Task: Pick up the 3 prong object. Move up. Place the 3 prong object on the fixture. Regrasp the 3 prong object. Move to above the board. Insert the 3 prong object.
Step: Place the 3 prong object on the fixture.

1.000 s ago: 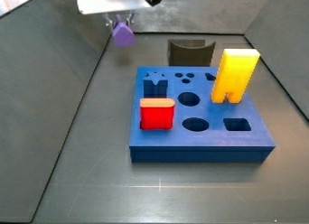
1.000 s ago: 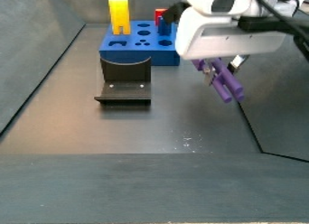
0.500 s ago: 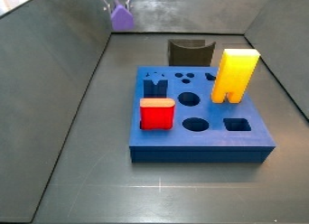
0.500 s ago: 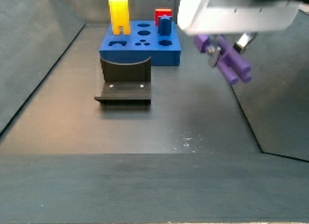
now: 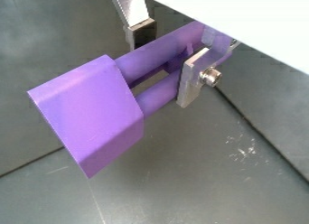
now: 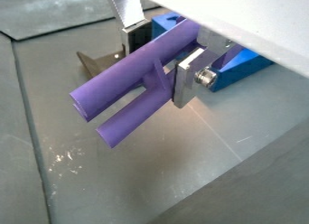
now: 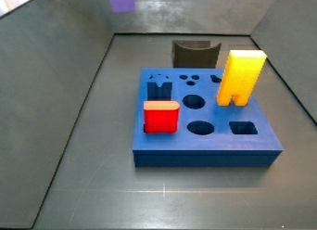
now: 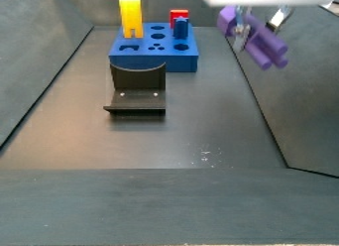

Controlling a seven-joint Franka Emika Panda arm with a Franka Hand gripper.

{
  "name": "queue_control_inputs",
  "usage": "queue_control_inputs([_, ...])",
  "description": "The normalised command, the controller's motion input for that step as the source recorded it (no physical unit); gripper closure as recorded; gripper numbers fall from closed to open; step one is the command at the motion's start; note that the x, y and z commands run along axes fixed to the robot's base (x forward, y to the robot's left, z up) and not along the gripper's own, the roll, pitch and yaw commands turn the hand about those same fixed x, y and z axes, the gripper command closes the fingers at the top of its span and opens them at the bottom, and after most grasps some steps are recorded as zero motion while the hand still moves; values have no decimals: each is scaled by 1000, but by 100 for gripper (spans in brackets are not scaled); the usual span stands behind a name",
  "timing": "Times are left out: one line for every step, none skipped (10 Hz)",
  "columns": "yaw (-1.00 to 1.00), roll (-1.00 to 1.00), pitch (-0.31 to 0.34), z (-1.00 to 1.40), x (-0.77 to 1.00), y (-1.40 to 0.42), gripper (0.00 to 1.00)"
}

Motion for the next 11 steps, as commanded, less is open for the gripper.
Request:
queue_control_inputs([22, 102, 111, 349, -1, 14, 100])
queue_control_inputs([-1000, -44, 3, 112, 1000, -230, 100])
queue_control_inputs([-1000, -70, 18, 71, 1000, -222, 100])
queue_control_inputs([-950, -85, 24, 68, 1000, -205, 100])
queue_control_inputs([-614, -98, 33, 66, 1000, -186, 100])
queue_control_inputs([-409, -100, 49, 62, 1000, -181, 100])
queue_control_inputs([-232, -101, 66, 59, 1000, -164, 100])
queue_control_inputs([-179, -105, 76, 56, 1000, -156, 100])
queue_control_inputs([-112, -111, 92, 52, 1000, -141, 100])
queue_control_inputs([-77, -114, 104, 50, 1000, -131, 100])
queue_control_inputs([-39, -113, 119, 47, 1000, -117, 100])
